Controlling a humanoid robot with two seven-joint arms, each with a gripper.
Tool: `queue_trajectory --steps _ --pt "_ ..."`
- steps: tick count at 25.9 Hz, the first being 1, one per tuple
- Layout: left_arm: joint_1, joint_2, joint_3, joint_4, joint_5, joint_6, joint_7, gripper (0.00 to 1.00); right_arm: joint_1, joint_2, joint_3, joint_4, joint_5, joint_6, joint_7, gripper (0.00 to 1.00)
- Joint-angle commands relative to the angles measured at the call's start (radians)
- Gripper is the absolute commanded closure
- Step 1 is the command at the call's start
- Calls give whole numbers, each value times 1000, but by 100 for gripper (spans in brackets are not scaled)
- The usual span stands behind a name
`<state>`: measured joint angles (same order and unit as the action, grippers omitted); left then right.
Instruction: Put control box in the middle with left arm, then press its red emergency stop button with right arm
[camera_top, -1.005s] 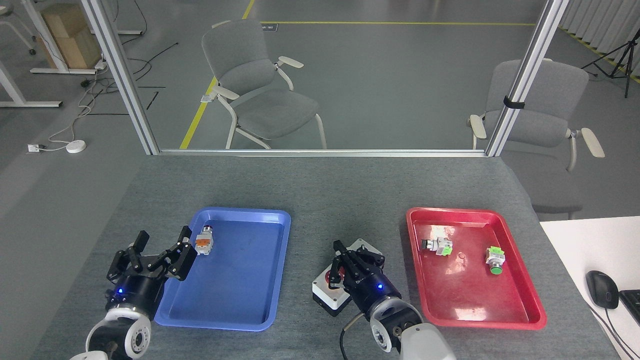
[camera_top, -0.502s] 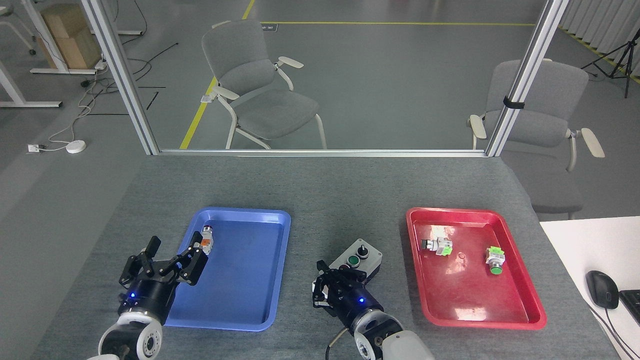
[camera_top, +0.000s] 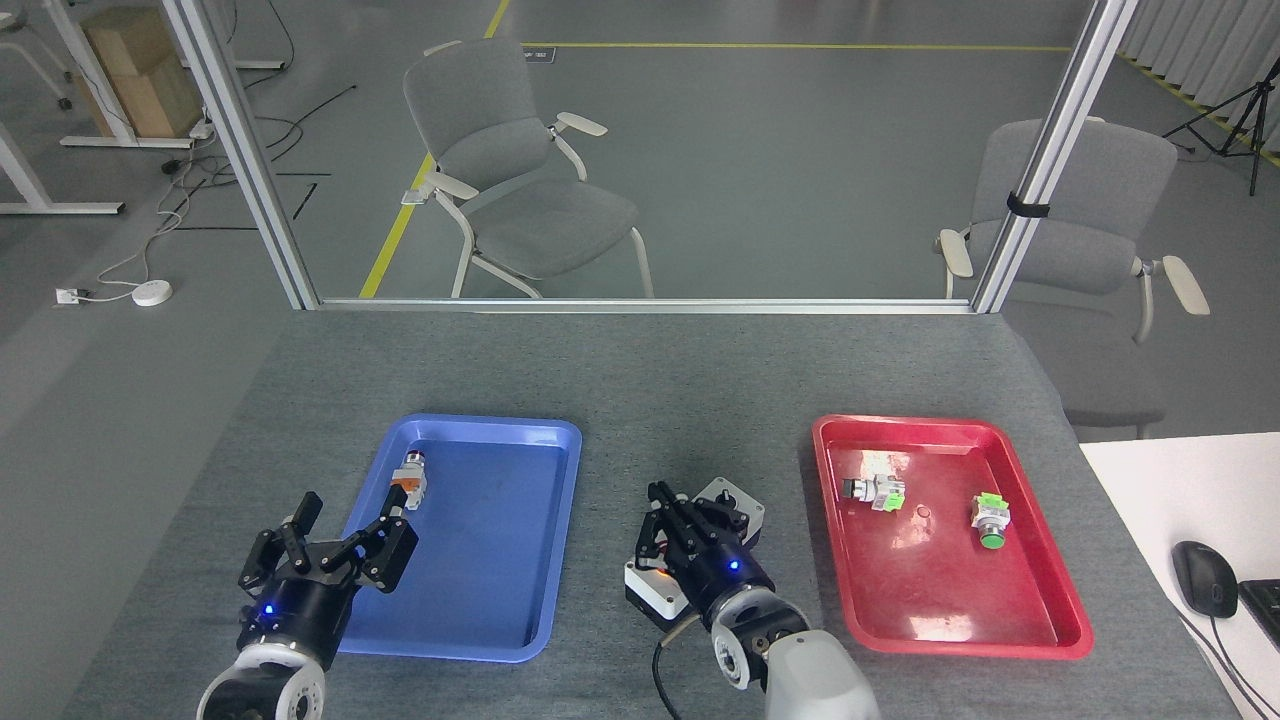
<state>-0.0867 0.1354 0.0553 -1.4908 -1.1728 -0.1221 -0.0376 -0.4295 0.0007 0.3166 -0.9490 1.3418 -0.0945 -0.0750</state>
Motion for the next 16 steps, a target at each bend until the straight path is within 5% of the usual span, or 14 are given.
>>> queue_trajectory --steps 1,10,16 --pt "19 -2 -45 1 -2 -1 1 1 -40 1 -114 -31 -38 7 -104 1" --pt "41 -4 -100 23 -1 -1 4 1 49 -122 -289 -56 -35 131 -163 1" --pt "41 -5 -100 26 15 -4 4 1 287 -140 -295 -298 -27 156 -161 1"
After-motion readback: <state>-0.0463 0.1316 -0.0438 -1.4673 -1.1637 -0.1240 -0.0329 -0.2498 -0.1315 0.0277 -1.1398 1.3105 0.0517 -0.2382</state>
